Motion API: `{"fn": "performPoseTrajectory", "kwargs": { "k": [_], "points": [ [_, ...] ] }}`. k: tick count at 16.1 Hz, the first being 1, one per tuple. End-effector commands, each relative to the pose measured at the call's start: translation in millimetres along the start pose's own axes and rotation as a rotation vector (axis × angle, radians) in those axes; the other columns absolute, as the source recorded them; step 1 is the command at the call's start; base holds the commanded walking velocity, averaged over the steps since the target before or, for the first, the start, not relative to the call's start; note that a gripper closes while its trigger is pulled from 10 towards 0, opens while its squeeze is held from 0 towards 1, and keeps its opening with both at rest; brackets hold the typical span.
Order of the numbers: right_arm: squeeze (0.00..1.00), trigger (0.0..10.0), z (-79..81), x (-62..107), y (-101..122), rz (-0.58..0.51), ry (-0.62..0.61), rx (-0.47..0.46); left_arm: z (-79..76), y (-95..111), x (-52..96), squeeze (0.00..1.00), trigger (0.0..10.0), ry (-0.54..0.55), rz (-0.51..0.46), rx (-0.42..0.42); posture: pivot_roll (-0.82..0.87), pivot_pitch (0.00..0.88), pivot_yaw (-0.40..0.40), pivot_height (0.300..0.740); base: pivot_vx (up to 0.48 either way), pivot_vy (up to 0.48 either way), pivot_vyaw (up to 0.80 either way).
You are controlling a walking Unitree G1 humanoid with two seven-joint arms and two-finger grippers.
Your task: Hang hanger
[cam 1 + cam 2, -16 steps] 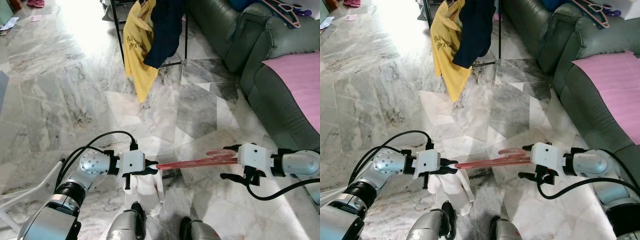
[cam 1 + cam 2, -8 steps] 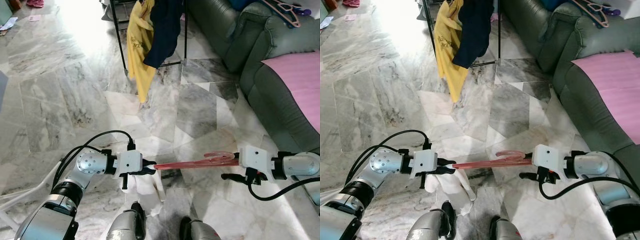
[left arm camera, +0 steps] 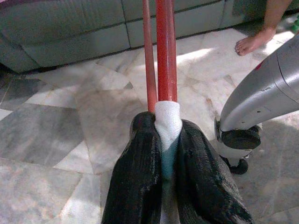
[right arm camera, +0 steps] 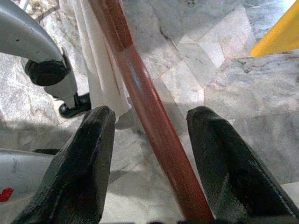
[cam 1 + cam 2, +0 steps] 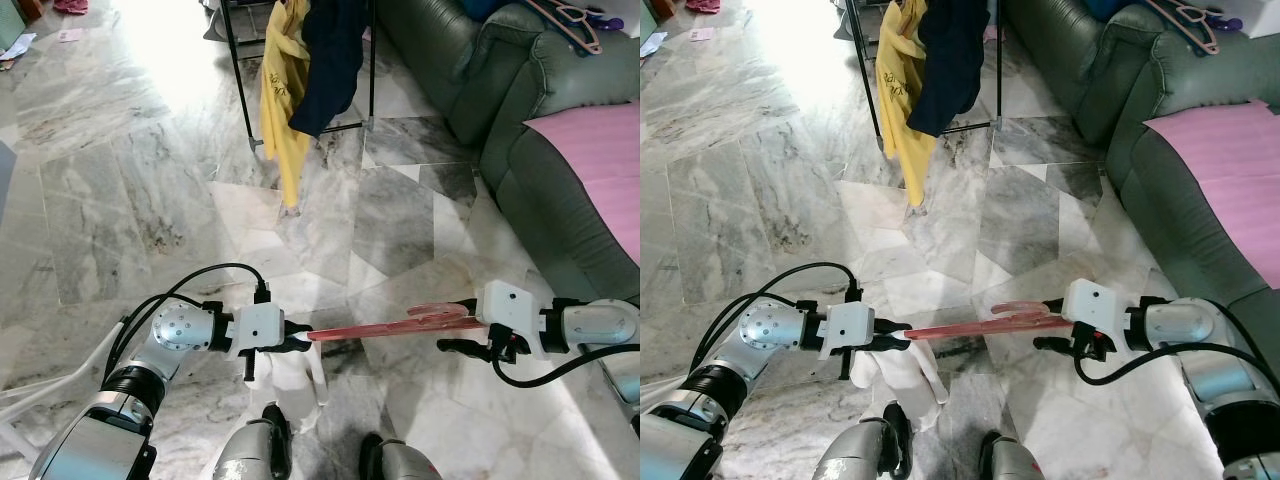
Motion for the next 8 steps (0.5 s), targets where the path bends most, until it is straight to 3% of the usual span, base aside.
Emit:
{"fn": "performPoseTrajectory", "kwargs": {
  "k": [1,8],
  "points": [
    [0.00,0.0,-2.7,4.4,1.7,-0.005,0.002,-0.007,-7.5,-1.2,-0.4,0.00,10.0,-0.032,0.005,-0.020,-0.14,0.226,0.023,0.740,0.000,0.000,0.00],
    [0.00,0.0,-12.5,11.4,5.6,0.029,0.012,0.019,-10.1,-3.6,0.1,0.00,10.0,-0.046,0.019,-0.017,-0.15,0.227,0.026,0.740,0.000,0.000,0.00]
  ]
}}
Point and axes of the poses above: a point about 5 cm out from each wrist's last joint towards the gripper, its own x axis pointing back from the gripper into the wrist, its own y axis along the axis of the wrist's last joint, z = x × y, the point moved 3 cm from there along -x, pointing out of the wrist towards the gripper, and after that the axes turned 7 degrees about -x, right-handed, at the moved point
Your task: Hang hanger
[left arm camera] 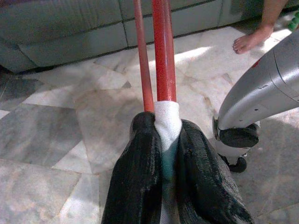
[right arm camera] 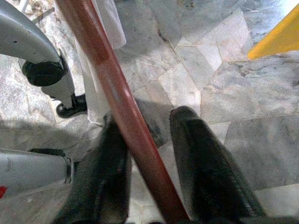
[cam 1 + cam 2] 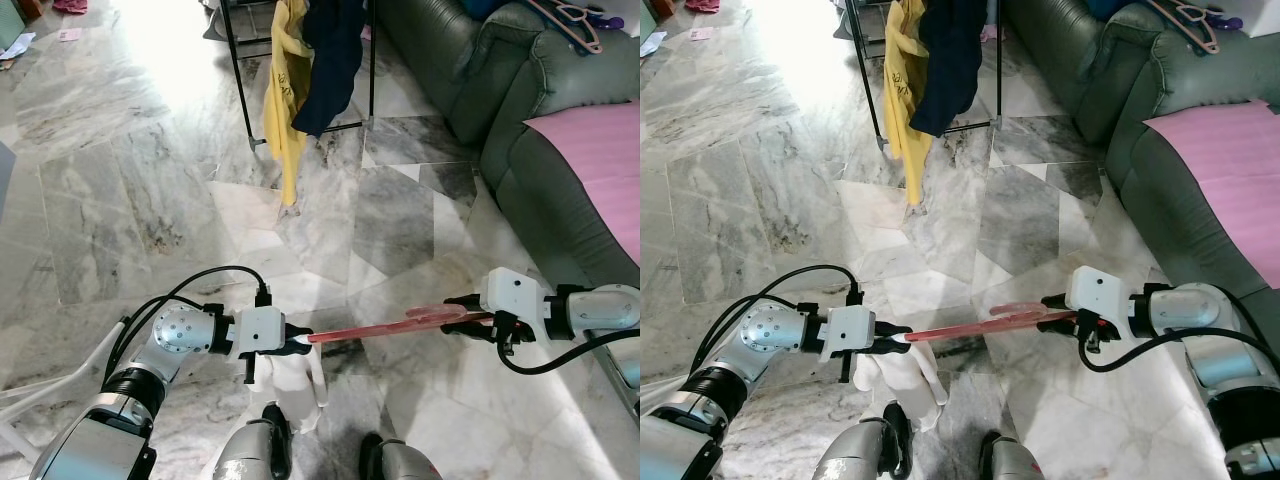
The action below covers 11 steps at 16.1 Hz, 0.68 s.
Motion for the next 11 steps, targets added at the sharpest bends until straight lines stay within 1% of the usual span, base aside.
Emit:
{"fn": "performPoseTrajectory", "kwargs": {
  "k": [1,4,5,7,9,11],
  "points": [
    [0.00,0.0,0.2,3.3,-3.4,0.027,0.023,-0.008,-6.6,-2.3,0.4,0.00,10.0,-0.035,0.013,-0.012,-0.14,0.227,0.026,0.740,0.000,0.000,0.00],
    [0.00,0.0,8.4,-1.3,-6.6,0.046,0.082,-0.014,-5.8,-1.2,-0.7,0.00,10.0,-0.035,0.010,-0.018,-0.14,0.228,0.024,0.740,0.000,0.000,0.00],
    [0.00,0.0,14.1,-3.9,-8.5,0.060,0.126,-0.015,-4.8,-0.3,-1.7,0.00,10.0,-0.035,0.008,-0.021,-0.14,0.228,0.024,0.740,0.000,0.000,0.00],
    [0.00,0.0,18.3,-6.6,-9.7,0.070,0.161,-0.016,-3.8,1.1,-3.6,0.00,10.0,-0.036,0.004,-0.027,-0.14,0.226,0.024,0.740,0.000,0.000,0.00],
    [0.00,0.0,19.9,-9.3,-10.7,0.068,0.170,-0.025,-2.3,4.1,-6.2,0.00,10.0,-0.031,-0.009,-0.038,-0.14,0.224,0.024,0.740,0.000,0.000,0.00],
    [0.00,0.0,20.4,-12.6,-12.3,0.057,0.153,-0.039,-0.2,6.7,-8.5,0.00,10.0,-0.014,-0.021,-0.045,-0.14,0.221,0.025,0.740,0.000,0.000,0.00]
  ]
}}
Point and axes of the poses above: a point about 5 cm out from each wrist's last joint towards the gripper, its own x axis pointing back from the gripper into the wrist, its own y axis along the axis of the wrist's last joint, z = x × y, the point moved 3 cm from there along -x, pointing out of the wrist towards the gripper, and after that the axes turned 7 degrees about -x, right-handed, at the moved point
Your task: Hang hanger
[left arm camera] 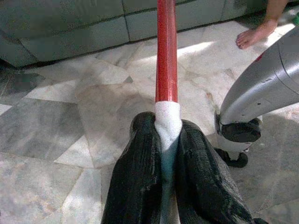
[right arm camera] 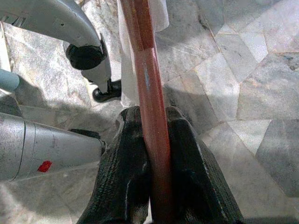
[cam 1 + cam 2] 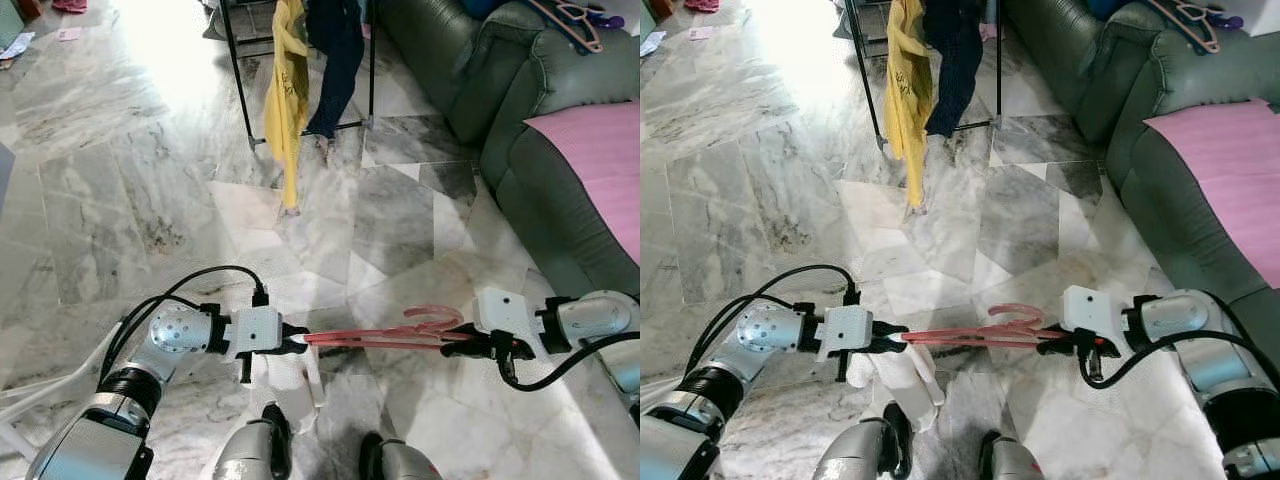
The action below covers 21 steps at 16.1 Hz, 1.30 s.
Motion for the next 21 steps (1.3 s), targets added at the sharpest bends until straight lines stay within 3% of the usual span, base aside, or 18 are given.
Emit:
{"fn": "performPoseTrajectory", "kwargs": {
  "k": [1,7,14,21],
  "points": [
    [0.00,0.0,2.9,-6.8,-2.1,-0.026,-0.013,-0.027,0.4,10.0,-10.1,0.00,10.0,-0.013,-0.042,-0.050,-0.14,0.221,0.025,0.740,0.000,0.000,0.00],
    [0.00,0.0,-4.1,-11.2,-1.6,-0.116,-0.186,-0.044,7.0,17.1,-13.4,0.00,10.0,0.032,-0.073,-0.078,-0.14,0.215,0.042,0.740,0.000,0.000,0.00],
    [0.00,0.0,-10.5,-15.4,-1.7,-0.145,-0.294,-0.033,16.3,22.0,-15.7,0.00,10.0,0.059,-0.073,-0.111,-0.14,0.206,0.045,0.740,0.000,0.000,0.00],
    [0.00,0.0,-8.8,-42.2,3.7,-0.202,-0.361,-0.027,42.7,36.5,-13.7,0.00,10.0,0.170,-0.096,-0.185,-0.13,0.198,0.048,0.740,0.000,0.000,0.00]
  ]
}}
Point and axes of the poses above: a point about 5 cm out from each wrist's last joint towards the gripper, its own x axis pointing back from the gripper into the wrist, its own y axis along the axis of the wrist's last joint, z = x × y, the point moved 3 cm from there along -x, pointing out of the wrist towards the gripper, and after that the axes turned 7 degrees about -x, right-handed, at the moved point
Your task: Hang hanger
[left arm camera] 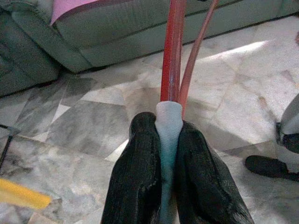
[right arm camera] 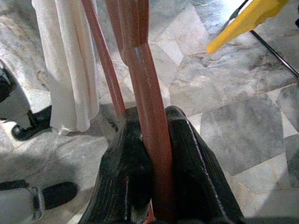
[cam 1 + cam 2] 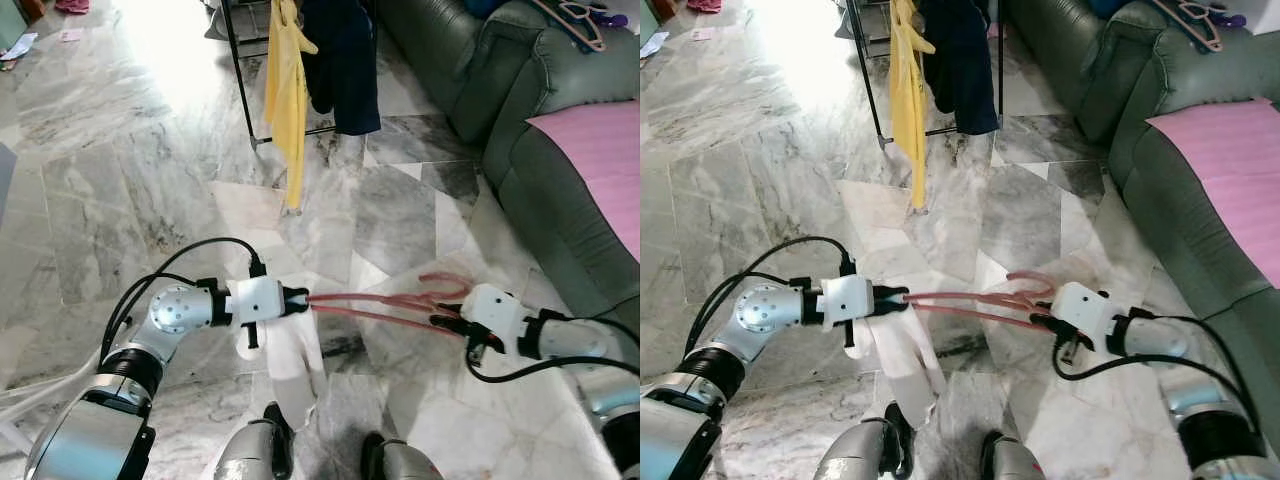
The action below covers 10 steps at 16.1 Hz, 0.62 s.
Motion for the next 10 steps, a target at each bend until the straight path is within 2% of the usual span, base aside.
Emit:
{"fn": "performPoseTrajectory", "kwargs": {
  "k": [1,2,3,4,5,6,7,8,9,10],
  "points": [
    [0.00,0.0,14.4,-17.0,9.4,-0.057,0.033,-0.003,4.0,26.5,-19.7,0.00,9.3,-0.012,-0.123,-0.097,-0.13,0.199,0.050,0.740,0.000,0.000,0.00],
    [0.00,0.0,17.3,-19.2,9.0,-0.060,0.039,-0.003,3.6,26.1,-19.5,0.00,3.7,-0.016,-0.121,-0.100,-0.13,0.200,0.053,0.740,0.000,0.000,0.00],
    [0.00,0.0,17.7,-19.6,8.8,-0.061,0.039,-0.003,3.5,26.0,-19.3,0.00,0.0,-0.018,-0.120,-0.104,-0.13,0.200,0.055,0.740,0.000,0.000,0.00],
    [0.00,0.0,17.7,-19.7,8.2,-0.062,0.037,-0.003,4.2,25.7,-19.2,0.00,0.0,-0.018,-0.116,-0.109,-0.13,0.200,0.055,0.740,0.000,0.000,0.00],
    [0.00,0.0,17.7,-19.7,7.9,-0.062,0.035,-0.003,4.5,25.7,-19.1,0.00,0.2,-0.018,-0.115,-0.109,-0.13,0.201,0.057,0.740,0.000,0.000,0.00],
    [0.00,0.0,17.6,-19.9,7.6,-0.062,0.033,-0.003,4.8,25.5,-19.2,0.00,2.6,-0.019,-0.112,-0.111,-0.13,0.201,0.058,0.740,0.000,0.000,0.00],
    [0.00,0.0,17.5,-19.9,7.4,-0.062,0.031,-0.003,5.0,25.3,-19.7,0.00,10.0,-0.021,-0.109,-0.110,-0.13,0.200,0.058,0.740,0.000,0.000,0.00],
    [0.00,0.0,17.4,-20.1,7.3,-0.062,0.030,-0.001,5.3,24.8,-20.1,0.00,10.0,-0.018,-0.107,-0.101,-0.13,0.200,0.059,0.740,0.000,0.000,0.00],
    [0.00,0.0,17.4,-20.1,7.2,-0.062,0.030,-0.001,5.4,24.8,-20.3,0.17,10.0,-0.013,-0.108,-0.095,-0.13,0.200,0.059,0.740,0.000,0.000,0.00],
    [0.00,0.0,16.6,-20.1,7.4,-0.062,0.030,0.001,6.3,25.2,-20.8,0.59,10.0,-0.002,-0.113,-0.085,-0.13,0.200,0.059,0.740,0.000,0.000,0.00]
  ]
}}
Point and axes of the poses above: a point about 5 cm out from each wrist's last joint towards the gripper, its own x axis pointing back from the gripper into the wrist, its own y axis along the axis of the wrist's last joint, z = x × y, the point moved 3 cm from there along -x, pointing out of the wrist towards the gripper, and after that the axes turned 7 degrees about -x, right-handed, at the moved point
